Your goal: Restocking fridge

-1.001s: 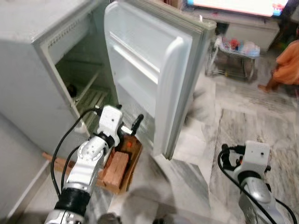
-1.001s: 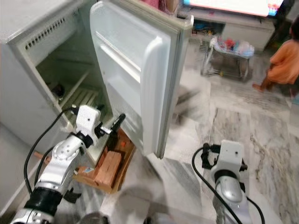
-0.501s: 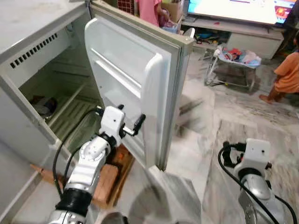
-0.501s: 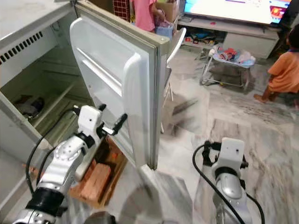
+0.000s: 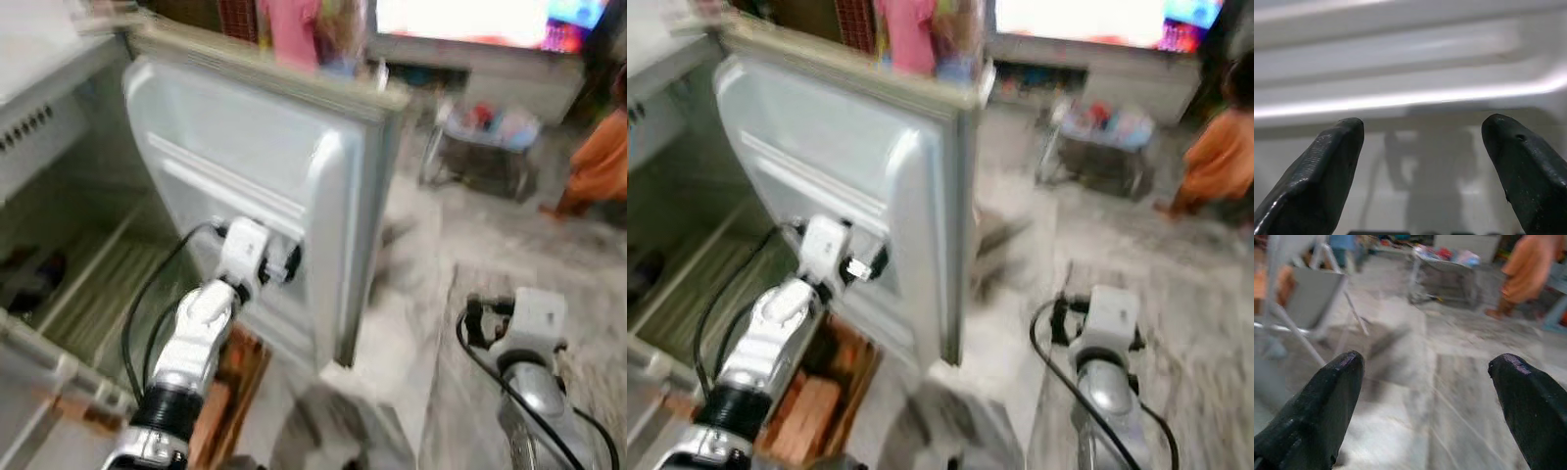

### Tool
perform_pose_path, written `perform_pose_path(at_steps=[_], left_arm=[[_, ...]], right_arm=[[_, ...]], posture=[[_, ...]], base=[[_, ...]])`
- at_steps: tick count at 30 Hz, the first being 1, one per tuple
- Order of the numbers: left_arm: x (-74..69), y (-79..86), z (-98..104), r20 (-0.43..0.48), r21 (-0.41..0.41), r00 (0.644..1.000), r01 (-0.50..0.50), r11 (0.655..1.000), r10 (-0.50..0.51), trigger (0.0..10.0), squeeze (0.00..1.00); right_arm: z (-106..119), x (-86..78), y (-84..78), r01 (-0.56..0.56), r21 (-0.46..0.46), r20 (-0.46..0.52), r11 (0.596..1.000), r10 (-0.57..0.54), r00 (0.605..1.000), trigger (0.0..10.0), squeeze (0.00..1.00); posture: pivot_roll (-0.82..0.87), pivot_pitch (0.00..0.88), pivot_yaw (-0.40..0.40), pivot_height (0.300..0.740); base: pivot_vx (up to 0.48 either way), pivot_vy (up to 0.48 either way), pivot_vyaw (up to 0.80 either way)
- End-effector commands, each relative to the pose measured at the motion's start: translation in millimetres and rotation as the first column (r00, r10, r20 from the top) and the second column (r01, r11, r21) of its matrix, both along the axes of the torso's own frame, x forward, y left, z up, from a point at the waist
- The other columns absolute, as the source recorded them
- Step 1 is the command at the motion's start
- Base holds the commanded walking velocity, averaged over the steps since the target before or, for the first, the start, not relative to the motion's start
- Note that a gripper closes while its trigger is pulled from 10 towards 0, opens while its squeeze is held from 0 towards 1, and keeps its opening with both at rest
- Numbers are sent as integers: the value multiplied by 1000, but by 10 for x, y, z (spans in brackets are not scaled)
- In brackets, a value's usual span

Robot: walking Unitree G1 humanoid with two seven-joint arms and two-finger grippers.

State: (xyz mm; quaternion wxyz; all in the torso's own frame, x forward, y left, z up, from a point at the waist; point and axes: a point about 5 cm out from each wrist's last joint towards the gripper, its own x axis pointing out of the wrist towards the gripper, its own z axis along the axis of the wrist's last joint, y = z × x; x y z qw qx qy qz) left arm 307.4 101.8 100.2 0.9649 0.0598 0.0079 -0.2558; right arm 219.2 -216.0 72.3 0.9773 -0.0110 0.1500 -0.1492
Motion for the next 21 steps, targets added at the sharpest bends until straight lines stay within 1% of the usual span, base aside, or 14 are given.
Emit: perform_pose_path(at_steps=[1, 2, 6, 7, 8, 9, 10, 11, 12, 14, 18, 19, 21], left_arm=[[2, 92, 16, 3, -12, 1000, -27, 1000, 27, 10000, 0], [-6, 101, 14, 3, -15, 999, -32, 999, 32, 10000, 0], [-125, 206, -26, 5, -22, 998, -64, 998, 64, 10000, 0], [-209, 255, -68, -8, -26, 996, -85, 996, 85, 10000, 0], [-259, 288, -91, -10, -26, 994, -107, 994, 107, 10000, 0], [-304, 319, -118, -18, -22, 991, -130, 991, 130, 10000, 0], [-304, 319, -118, -18, -22, 991, -130, 991, 130, 10000, 0], [-360, 369, -159, -36, -11, 984, -177, 984, 176, 10000, 0], [-385, 411, -181, -45, 2, 975, -217, 976, 217, 10000, 0], [-433, 473, -198, -54, 19, 966, -253, 967, 254, 10000, 0], [-465, 520, -144, -42, 35, 960, -275, 961, 277, 10000, 0], [-464, 522, -116, -23, 64, 961, -275, 959, 277, 10000, 0], [-463, 516, -97, -10, 78, 964, -265, 961, 266, 10000, 0]], right_arm=[[0, 8, 37, -7, 0, 1, 1000, 7, 1000, 10000, 0], [-1, 7, 37, -7, 0, 1, 1000, 7, 1000, 10000, 0], [-6, -6, 26, -2, 1, -1, 1000, 2, 1000, 10000, 0], [-9, -9, 22, 0, 1, -2, 1000, 0, 1000, 10000, 0], [-12, -9, 21, 0, 1, -3, 1000, 0, 1000, 10000, 0], [-16, -8, 21, 0, 0, -4, 1000, 0, 1000, 10000, 0], [-16, -8, 21, 0, 0, -4, 1000, 0, 1000, 10000, 0], [-18, -3, 19, -1, -2, -5, 1000, 1, 1000, 10000, 0], [-19, 3, 13, -2, -3, -5, 1000, 2, 1000, 10000, 0], [-20, 16, 3, -4, -6, -6, 1000, 3, 1000, 10000, 0], [-6, 64, -2, -12, -11, -3, 1000, 12, 1000, 10000, 0], [0, 93, -1, -16, -14, -2, 1000, 16, 1000, 10000, 0], [7, 111, 3, -18, -13, 1, 1000, 18, 1000, 10000, 0]], posture=[[8, 39, -5, 740], [8, 39, -5, 740], [14, 43, -3, 740], [19, 43, -5, 740], [20, 44, -5, 740], [24, 45, -6, 740], [24, 45, -6, 740], [31, 48, -10, 740], [39, 51, -15, 740], [50, 54, -20, 740], [66, 62, -26, 740], [73, 67, -26, 740], [76, 70, -25, 740]], base=[[0, 0, 0], [0, 0, 0], [0, 0, 0], [0, 0, 0], [0, 0, 0], [0, 0, 0], [0, 0, 0], [0, 0, 0], [-307, 0, 0], [-448, 0, 0], [-480, 0, 0], [-480, 0, 0], [-428, 0, -800]])
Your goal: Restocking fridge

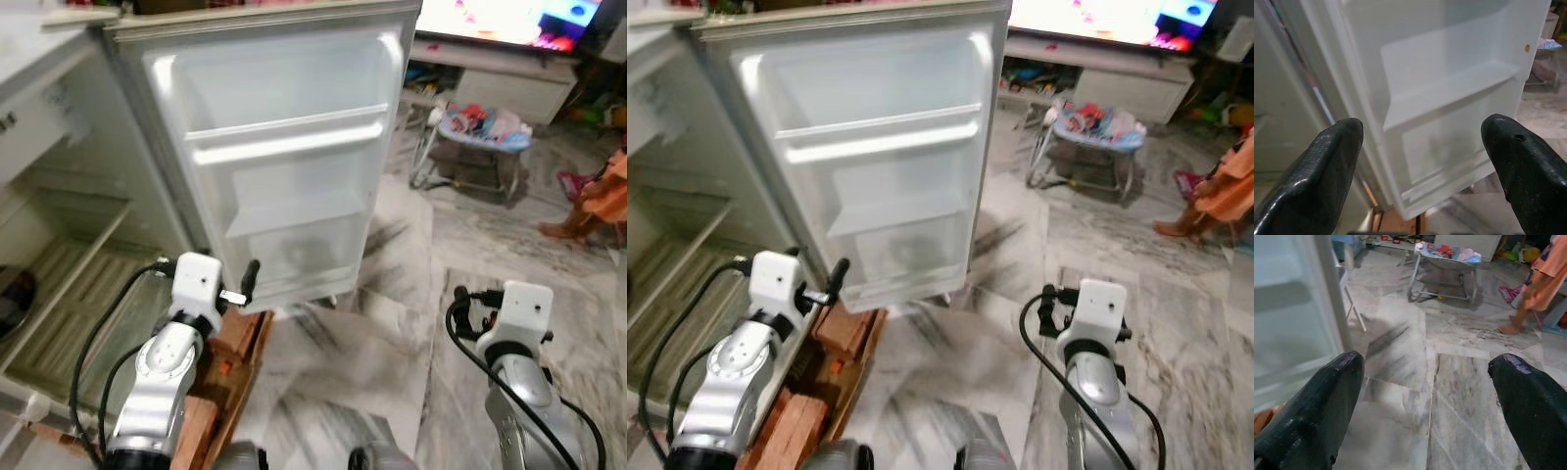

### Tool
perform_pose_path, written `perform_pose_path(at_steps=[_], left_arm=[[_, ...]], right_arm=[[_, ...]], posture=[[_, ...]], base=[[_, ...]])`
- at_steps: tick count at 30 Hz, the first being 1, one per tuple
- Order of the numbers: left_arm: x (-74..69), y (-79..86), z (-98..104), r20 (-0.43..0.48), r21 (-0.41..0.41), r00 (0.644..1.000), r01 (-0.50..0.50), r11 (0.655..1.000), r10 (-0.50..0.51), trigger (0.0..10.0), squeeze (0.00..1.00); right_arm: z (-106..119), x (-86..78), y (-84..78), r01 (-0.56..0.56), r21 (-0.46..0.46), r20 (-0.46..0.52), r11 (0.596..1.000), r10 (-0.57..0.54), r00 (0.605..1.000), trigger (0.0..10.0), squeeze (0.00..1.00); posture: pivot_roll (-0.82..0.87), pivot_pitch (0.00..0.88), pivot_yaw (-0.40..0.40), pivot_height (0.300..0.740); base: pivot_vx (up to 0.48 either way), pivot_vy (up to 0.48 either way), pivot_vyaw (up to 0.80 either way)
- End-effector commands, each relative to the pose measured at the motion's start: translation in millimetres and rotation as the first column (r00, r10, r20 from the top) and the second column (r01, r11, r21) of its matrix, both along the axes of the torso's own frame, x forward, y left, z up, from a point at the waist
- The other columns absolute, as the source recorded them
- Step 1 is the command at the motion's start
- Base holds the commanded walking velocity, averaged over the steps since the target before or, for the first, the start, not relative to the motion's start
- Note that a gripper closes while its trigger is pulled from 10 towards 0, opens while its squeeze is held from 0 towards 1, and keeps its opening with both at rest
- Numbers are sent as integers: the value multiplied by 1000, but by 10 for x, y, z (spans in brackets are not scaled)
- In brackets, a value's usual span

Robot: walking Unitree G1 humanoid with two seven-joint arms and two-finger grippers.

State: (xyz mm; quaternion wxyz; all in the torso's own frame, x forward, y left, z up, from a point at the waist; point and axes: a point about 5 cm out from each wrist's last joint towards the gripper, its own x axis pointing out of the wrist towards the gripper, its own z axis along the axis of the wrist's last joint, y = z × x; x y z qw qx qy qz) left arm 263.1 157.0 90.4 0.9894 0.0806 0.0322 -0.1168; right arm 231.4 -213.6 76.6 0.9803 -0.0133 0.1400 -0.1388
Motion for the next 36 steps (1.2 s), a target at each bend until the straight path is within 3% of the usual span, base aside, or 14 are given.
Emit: perform_pose_path(at_steps=[1, 4, 10, 17, 28, 36], left_arm=[[-37, -68, 52, 2, 37, 997, 78, 996, -79, 10000, 0], [-42, -80, 111, 17, 78, 994, 103, 992, -104, 10000, 0], [-64, -114, 69, -9, 40, 990, 138, 990, -138, 10000, 0], [-90, -166, 38, -26, 27, 984, 178, 984, -177, 10000, 0], [-87, -195, 11, -47, 29, 978, 203, 979, -201, 10000, 0], [-116, -198, -93, -61, 49, 973, 227, 973, -224, 10000, 0]], right_arm=[[9, 54, -14, -2, -11, 2, 1000, 2, 1000, 10000, 0], [95, 146, -4, -13, -23, 40, 1000, 14, 999, 10000, 0], [200, 275, 12, -14, -37, 80, 999, 17, 997, 10000, 0], [213, 295, 68, -19, -29, 94, 999, 22, 995, 10000, 0], [207, 295, 115, -36, -39, 109, 999, 40, 993, 10000, 0], [144, 303, 97, -23, -23, 93, 999, 25, 995, 10000, 0]], posture=[[77, 80, -22, 740], [71, 82, -23, 740], [51, 95, -30, 740], [50, 81, -15, 740], [60, 65, -12, 740], [45, 32, -16, 740]], base=[[0, -409, -800], [0, -444, -800], [185, -406, -800], [370, -236, -655], [477, 0, 0], [465, 0, -775]])
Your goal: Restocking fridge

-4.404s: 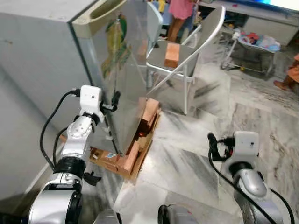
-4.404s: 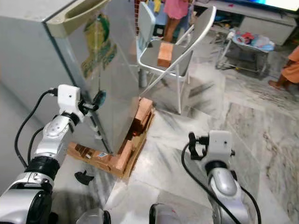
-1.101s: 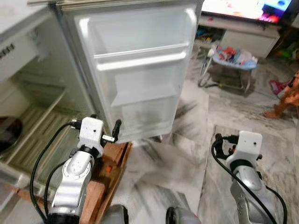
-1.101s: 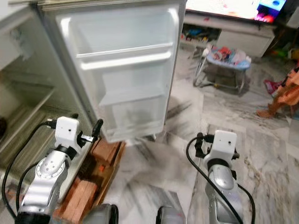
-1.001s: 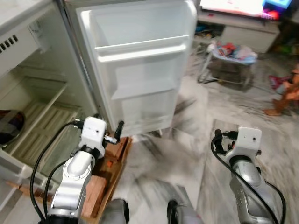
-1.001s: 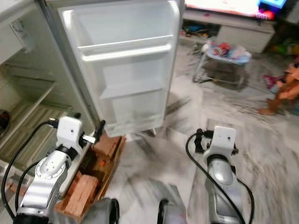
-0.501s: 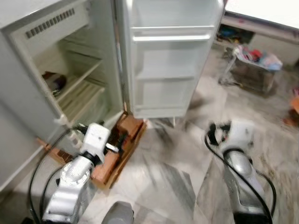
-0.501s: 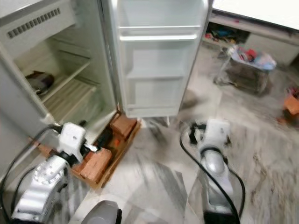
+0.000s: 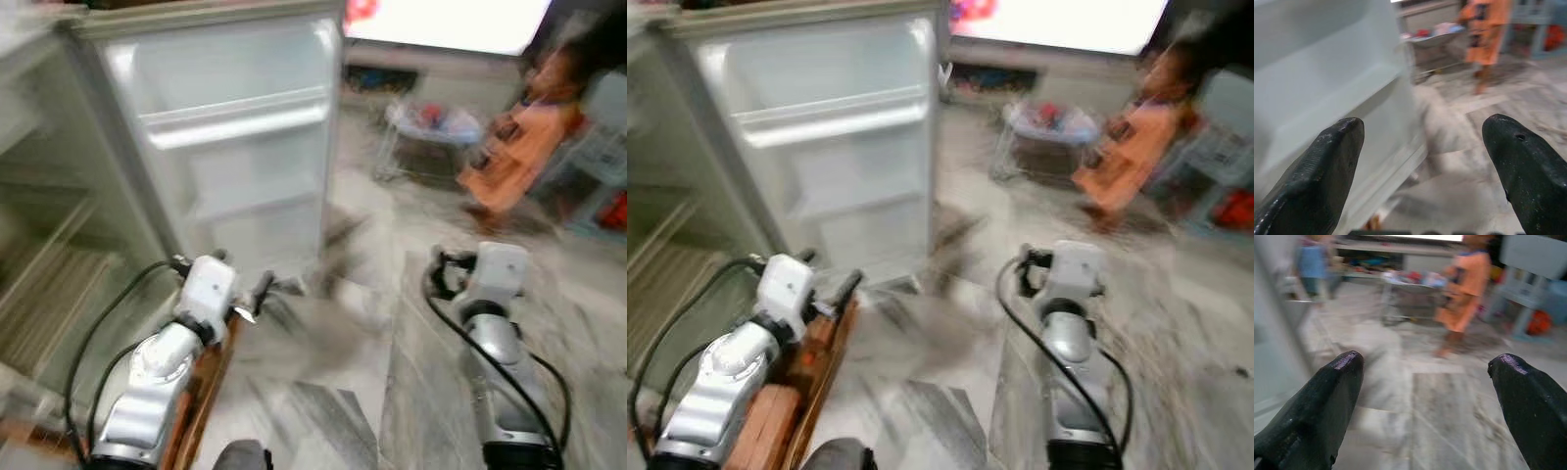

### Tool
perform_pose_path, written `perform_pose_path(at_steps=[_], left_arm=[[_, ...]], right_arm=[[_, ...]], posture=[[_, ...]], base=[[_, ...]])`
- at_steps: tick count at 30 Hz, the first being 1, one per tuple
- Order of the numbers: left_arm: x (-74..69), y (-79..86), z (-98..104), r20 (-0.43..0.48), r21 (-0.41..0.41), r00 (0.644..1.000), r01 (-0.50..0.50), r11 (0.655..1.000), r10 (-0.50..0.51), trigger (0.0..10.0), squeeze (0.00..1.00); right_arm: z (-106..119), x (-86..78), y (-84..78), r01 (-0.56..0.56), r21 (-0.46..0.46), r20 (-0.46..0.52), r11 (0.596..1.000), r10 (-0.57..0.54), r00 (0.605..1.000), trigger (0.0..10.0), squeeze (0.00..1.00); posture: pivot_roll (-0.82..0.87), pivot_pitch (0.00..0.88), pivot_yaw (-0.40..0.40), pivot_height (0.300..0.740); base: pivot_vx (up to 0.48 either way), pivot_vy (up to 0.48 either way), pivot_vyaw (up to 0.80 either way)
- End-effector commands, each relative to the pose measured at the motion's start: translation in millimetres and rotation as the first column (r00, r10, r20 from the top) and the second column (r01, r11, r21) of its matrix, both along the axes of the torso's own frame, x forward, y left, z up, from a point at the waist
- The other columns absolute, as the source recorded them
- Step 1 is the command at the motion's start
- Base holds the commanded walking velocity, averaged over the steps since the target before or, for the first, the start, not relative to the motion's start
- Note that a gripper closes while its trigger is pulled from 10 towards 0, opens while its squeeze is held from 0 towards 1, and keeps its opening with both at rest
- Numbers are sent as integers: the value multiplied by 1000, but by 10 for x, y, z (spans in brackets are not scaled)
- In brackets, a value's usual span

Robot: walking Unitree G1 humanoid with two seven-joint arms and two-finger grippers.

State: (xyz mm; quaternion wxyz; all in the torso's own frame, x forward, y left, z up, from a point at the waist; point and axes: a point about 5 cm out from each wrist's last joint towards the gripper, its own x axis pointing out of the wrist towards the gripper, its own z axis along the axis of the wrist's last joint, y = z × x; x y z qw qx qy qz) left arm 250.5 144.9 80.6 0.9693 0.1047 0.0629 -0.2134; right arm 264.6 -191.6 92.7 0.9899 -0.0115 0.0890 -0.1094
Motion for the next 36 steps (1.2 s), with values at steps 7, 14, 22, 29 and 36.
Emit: perform_pose_path(at_steps=[7, 14, 22, 29, 36], left_arm=[[107, -66, 4, 36, -27, 998, 43, 999, -42, 10000, 0], [206, -238, 46, 63, -50, 994, 93, 994, -90, 10000, 0], [197, -349, 67, 58, -76, 980, 194, 978, -190, 10000, 0], [179, -350, 55, 62, -74, 978, 205, 976, -201, 10000, 0], [186, -354, 84, 73, -88, 979, 194, 977, -188, 10000, 0]], right_arm=[[-76, -64, -89, 44, -6, -13, 999, -44, 999, 10000, 0], [-33, 24, -19, 34, 7, 14, 999, -34, 999, 10000, 0], [-43, 21, -7, 37, 9, 21, 999, -37, 999, 10000, 0], [-38, 32, -17, 41, 7, 28, 999, -41, 999, 10000, 0], [26, 123, -27, 39, -3, 55, 999, -39, 998, 10000, 0]], posture=[[25, 3, -11, 740], [17, 9, -15, 740], [14, 0, -7, 740], [17, 1, -5, 740], [22, 8, -11, 740]], base=[[441, 0, -800], [419, -72, -800], [377, -292, -800], [342, -333, -800], [353, -322, -800]])
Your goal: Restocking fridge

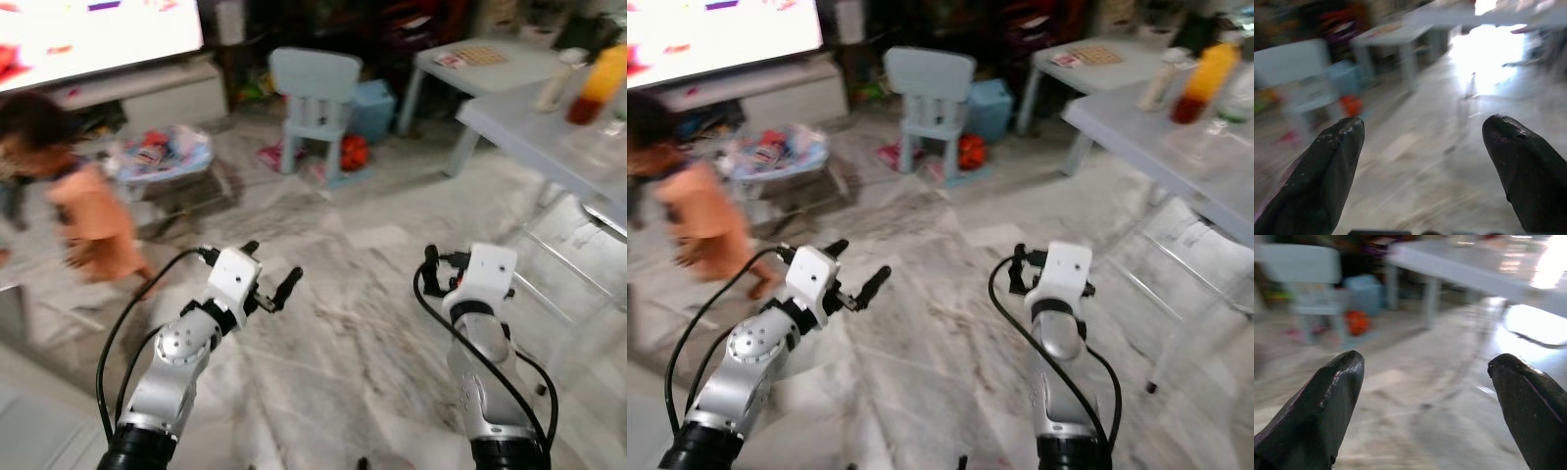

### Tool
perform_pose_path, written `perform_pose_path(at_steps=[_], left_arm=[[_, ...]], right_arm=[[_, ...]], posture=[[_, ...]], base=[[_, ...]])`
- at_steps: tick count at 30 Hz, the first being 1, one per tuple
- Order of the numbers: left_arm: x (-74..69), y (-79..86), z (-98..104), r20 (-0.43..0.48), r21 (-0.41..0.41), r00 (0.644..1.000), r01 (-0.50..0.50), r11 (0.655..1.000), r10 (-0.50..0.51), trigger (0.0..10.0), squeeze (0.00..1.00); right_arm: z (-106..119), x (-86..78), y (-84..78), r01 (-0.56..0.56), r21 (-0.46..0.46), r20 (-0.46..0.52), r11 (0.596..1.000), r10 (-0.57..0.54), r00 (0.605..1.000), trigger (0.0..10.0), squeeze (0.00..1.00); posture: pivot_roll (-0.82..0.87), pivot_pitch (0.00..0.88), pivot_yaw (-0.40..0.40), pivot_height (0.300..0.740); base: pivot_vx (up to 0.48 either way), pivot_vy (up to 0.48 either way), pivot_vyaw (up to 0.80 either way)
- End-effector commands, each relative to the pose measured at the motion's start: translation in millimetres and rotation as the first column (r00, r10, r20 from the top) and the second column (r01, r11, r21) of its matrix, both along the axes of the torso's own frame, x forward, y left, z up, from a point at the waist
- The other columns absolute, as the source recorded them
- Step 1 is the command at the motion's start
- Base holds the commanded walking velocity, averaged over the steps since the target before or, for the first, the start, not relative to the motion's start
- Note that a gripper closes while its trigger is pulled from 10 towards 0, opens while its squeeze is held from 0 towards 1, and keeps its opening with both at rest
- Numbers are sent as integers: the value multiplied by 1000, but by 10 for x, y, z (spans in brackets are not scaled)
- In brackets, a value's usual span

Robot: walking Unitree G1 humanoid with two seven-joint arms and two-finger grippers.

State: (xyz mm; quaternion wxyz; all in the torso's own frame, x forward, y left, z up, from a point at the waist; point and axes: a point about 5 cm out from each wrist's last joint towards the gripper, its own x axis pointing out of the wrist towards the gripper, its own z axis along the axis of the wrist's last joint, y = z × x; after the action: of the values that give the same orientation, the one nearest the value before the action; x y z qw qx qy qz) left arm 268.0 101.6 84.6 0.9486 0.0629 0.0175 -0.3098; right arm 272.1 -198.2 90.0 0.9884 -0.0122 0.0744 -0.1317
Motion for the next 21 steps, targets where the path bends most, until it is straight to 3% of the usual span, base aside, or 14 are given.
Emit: perform_pose_path(at_steps=[1, 10, 21], left_arm=[[11, 78, 44, 18, 10, 1000, -10, 1000, 9, 10000, 0], [46, 37, 63, 21, -16, 999, -25, 1000, 25, 10000, 0], [74, 39, 81, 43, -18, 998, -39, 999, 40, 10000, 0]], right_arm=[[51, 51, 39, -5, 4, 26, 1000, 5, 1000, 10000, 0], [61, 75, 94, -19, 4, 41, 1000, 18, 999, 10000, 0], [60, 76, 89, -13, 3, 45, 1000, 13, 999, 10000, 0]], posture=[[22, 8, -11, 740], [19, 11, -8, 740], [15, 11, -2, 740]], base=[[371, -300, -800], [433, -91, -768], [480, 0, 0]])
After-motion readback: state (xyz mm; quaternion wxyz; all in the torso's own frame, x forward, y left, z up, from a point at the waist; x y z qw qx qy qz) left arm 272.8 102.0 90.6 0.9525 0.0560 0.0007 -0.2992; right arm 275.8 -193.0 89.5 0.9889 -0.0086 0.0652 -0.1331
